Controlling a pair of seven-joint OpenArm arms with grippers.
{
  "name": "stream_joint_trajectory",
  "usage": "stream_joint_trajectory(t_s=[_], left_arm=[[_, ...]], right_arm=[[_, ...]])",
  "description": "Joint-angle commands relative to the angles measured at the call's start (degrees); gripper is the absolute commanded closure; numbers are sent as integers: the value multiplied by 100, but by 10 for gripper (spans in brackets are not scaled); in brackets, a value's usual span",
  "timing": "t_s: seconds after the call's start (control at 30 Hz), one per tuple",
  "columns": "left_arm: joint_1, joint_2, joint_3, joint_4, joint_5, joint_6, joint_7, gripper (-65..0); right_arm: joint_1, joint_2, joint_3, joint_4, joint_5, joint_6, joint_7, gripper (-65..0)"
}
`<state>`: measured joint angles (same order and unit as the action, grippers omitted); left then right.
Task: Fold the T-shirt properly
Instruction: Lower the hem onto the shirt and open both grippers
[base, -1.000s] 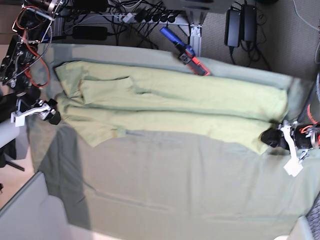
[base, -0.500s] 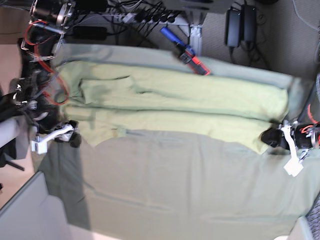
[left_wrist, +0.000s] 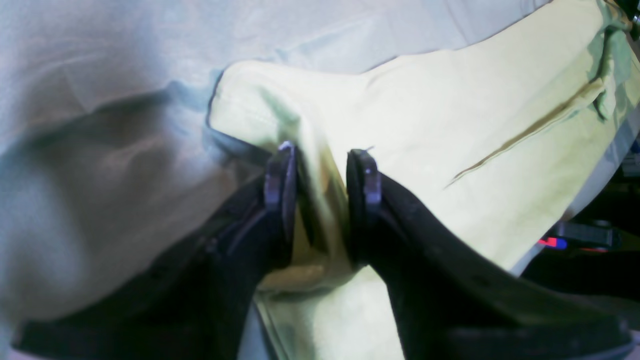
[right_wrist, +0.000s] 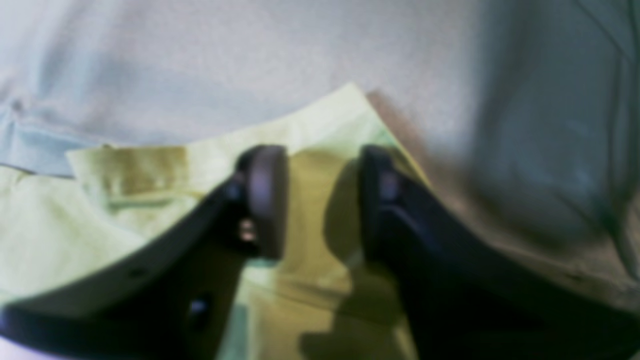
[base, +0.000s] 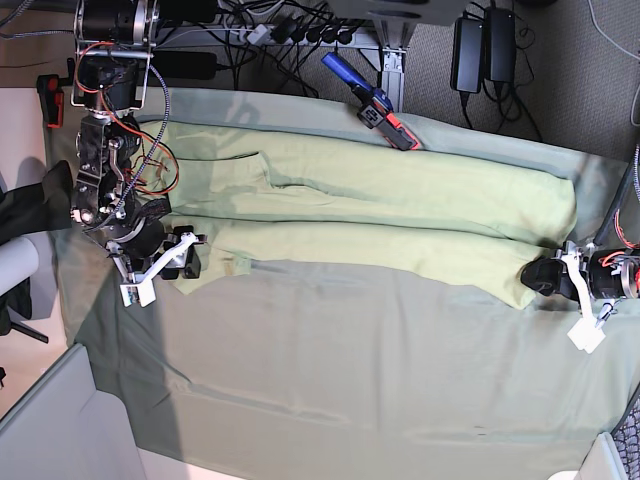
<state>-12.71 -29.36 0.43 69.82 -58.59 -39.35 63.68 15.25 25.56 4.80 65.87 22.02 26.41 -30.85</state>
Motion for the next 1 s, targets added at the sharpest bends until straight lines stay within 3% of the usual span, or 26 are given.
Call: stream_joint_trajectory(t_s=[0.0,0.13,0.3,0.37,0.53,0.73,0.97], left_arm=[[-120,-96,-37,90,-118,-65,-61,-203],[-120,-96,-37,90,-120,-65,-61,-203],[-105,-96,-37,90,-118,-65,-61,-203],[-70,-98,-37,90,-118,-65,-63,-203],[103,-96,-37,90,-118,-65,-66,-203],[162,-98,-37,90,-118,-65,-66,-203],[162,-94,-37,90,-118,-65,-70,-203]], right_arm=[[140,109,50,66,44,190,131,-168],[142,107,229,66,46,190,133,-181],[140,107,898,66,48,186,258,-382],[142,109,1191,66,52,186,260,-417],[155,105,1303,-199,162,188,339,-418],[153,55,1113,-896,452,190,944,-435],[140,-92,1054,-907,562,208,951,-434]])
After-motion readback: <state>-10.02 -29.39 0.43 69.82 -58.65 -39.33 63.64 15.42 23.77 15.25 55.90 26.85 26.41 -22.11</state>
